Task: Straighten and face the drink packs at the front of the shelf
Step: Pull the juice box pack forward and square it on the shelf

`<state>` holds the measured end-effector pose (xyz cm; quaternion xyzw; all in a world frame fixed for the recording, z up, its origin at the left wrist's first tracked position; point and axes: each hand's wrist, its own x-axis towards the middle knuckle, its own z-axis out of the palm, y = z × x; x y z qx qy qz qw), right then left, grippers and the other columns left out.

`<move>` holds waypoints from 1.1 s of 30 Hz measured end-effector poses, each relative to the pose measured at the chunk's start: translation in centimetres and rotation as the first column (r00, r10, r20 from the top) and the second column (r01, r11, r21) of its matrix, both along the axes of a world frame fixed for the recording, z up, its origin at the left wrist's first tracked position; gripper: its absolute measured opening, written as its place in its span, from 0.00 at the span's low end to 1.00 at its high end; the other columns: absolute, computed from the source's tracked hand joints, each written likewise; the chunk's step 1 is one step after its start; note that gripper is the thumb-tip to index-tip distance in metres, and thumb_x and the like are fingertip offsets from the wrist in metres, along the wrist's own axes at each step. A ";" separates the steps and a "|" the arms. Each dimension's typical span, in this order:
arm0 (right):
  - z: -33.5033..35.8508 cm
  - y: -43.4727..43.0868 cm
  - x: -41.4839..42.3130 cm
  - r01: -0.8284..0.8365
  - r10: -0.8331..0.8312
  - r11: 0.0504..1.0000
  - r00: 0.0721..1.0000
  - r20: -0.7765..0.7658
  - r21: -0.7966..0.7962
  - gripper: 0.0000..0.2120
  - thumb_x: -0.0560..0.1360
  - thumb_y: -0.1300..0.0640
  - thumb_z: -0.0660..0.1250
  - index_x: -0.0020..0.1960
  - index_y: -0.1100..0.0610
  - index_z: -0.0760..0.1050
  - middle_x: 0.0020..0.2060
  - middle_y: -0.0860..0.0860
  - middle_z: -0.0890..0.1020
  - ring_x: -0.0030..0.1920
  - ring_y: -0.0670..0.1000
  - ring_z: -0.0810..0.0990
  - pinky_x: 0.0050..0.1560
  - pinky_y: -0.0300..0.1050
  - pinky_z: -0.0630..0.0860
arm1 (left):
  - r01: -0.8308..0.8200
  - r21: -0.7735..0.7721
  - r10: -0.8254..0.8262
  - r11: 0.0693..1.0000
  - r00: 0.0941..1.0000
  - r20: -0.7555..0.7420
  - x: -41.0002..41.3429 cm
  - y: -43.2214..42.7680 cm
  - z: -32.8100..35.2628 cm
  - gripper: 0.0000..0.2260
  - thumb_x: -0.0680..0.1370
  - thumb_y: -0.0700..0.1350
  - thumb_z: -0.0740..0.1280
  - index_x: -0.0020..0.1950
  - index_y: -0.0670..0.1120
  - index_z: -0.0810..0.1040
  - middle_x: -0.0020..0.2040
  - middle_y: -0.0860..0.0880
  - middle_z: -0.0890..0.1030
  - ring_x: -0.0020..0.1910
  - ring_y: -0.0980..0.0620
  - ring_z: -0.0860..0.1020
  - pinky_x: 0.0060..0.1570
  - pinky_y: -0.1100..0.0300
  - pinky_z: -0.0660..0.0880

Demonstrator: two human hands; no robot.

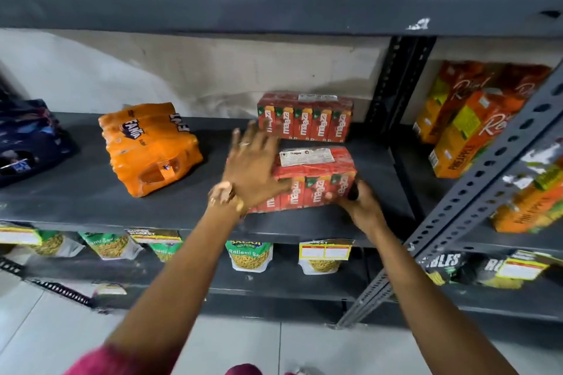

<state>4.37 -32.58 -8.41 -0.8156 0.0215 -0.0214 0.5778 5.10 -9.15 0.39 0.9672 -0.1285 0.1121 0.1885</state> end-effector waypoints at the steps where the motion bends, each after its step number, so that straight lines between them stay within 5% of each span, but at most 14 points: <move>1: -0.2 0.1 -0.1 0.022 -0.021 0.997 1.000 0.010 -0.078 0.27 0.66 0.47 0.75 0.61 0.54 0.72 0.59 0.53 0.81 0.59 0.52 0.78 0.58 0.50 0.74 | -0.130 -0.137 0.136 0.982 0.990 0.037 -2.1 0.4 -0.1 0.50 0.65 0.63 0.73 0.76 0.47 0.48 0.78 0.43 0.54 0.76 0.42 0.53 0.73 0.43 0.51; 2: -0.3 0.2 -0.2 0.024 -0.022 0.996 0.999 0.025 -0.089 0.24 0.70 0.50 0.73 0.62 0.57 0.72 0.59 0.55 0.80 0.60 0.54 0.78 0.57 0.50 0.73 | -0.257 -0.299 0.285 0.919 0.957 0.053 -4.1 1.3 -1.5 0.51 0.64 0.61 0.75 0.76 0.46 0.48 0.77 0.42 0.54 0.76 0.42 0.54 0.71 0.44 0.55; 4: -0.7 0.3 -0.4 0.051 -0.043 0.994 0.995 0.085 -0.093 0.19 0.74 0.52 0.69 0.61 0.60 0.73 0.57 0.55 0.81 0.58 0.54 0.79 0.52 0.42 0.74 | -0.381 -0.490 0.354 0.784 0.923 -0.152 -6.3 3.1 -4.7 0.48 0.62 0.56 0.78 0.74 0.42 0.57 0.72 0.40 0.67 0.70 0.40 0.65 0.66 0.45 0.66; 7: -0.8 0.3 -1.4 0.053 -0.042 0.995 0.990 0.131 -0.085 0.15 0.76 0.54 0.66 0.60 0.61 0.74 0.55 0.52 0.82 0.58 0.52 0.79 0.50 0.30 0.72 | -0.354 -0.415 0.236 0.838 0.921 -0.310 -6.1 3.9 -7.6 0.32 0.63 0.54 0.79 0.60 0.41 0.71 0.56 0.42 0.80 0.56 0.39 0.77 0.55 0.49 0.74; 12: -0.6 -0.5 -4.7 0.105 -0.072 0.978 0.980 0.186 -0.178 0.19 0.75 0.48 0.66 0.57 0.61 0.76 0.52 0.54 0.84 0.54 0.49 0.82 0.52 0.42 0.76 | -0.265 -0.390 0.218 0.882 0.963 -0.161 -6.1 4.3 -9.0 0.27 0.62 0.53 0.80 0.54 0.41 0.75 0.49 0.43 0.83 0.47 0.41 0.81 0.42 0.55 0.75; 15: -1.1 -1.4 -7.7 0.060 -0.038 0.983 0.991 0.129 -0.172 0.27 0.70 0.39 0.69 0.60 0.58 0.76 0.52 0.49 0.84 0.55 0.46 0.80 0.53 0.41 0.76 | -0.210 -0.389 0.194 0.897 0.978 -0.082 -6.9 4.5 -9.7 0.28 0.59 0.55 0.81 0.52 0.43 0.79 0.47 0.45 0.85 0.43 0.45 0.82 0.40 0.60 0.73; 18: -2.4 -2.2 -9.3 0.139 -0.101 0.951 0.984 0.146 -0.277 0.32 0.65 0.43 0.74 0.64 0.59 0.75 0.55 0.52 0.84 0.52 0.46 0.81 0.52 0.35 0.76 | -0.176 -0.392 0.192 0.903 0.981 0.002 -7.5 4.4 -10.4 0.21 0.62 0.49 0.80 0.50 0.42 0.81 0.45 0.45 0.86 0.42 0.46 0.84 0.41 0.61 0.74; 21: -2.6 -2.1 -9.6 0.287 -0.179 0.879 0.939 0.295 -0.380 0.24 0.64 0.53 0.77 0.56 0.63 0.81 0.41 0.59 0.87 0.35 0.39 0.75 0.36 0.19 0.66 | -0.167 -0.407 0.201 0.898 0.979 0.041 -7.7 4.4 -10.5 0.16 0.63 0.45 0.80 0.48 0.42 0.83 0.45 0.45 0.86 0.42 0.47 0.84 0.43 0.60 0.75; 25: -2.5 -1.6 -9.7 0.330 -0.202 0.864 0.919 0.338 -0.380 0.18 0.61 0.63 0.80 0.49 0.65 0.83 0.28 0.58 0.85 0.28 0.28 0.70 0.29 0.18 0.61 | -0.141 -0.416 0.170 0.898 0.985 0.034 -7.5 4.8 -10.8 0.18 0.63 0.45 0.80 0.50 0.42 0.83 0.46 0.45 0.86 0.44 0.49 0.84 0.44 0.57 0.80; 33: -2.8 -1.2 -9.3 0.394 -0.257 0.832 0.897 0.358 -0.389 0.14 0.66 0.64 0.77 0.51 0.64 0.83 0.37 0.59 0.87 0.38 0.33 0.73 0.35 0.15 0.63 | -0.099 -0.428 0.126 0.898 0.991 0.035 -7.5 5.4 -11.0 0.18 0.62 0.42 0.80 0.49 0.40 0.84 0.46 0.43 0.86 0.44 0.48 0.84 0.44 0.54 0.81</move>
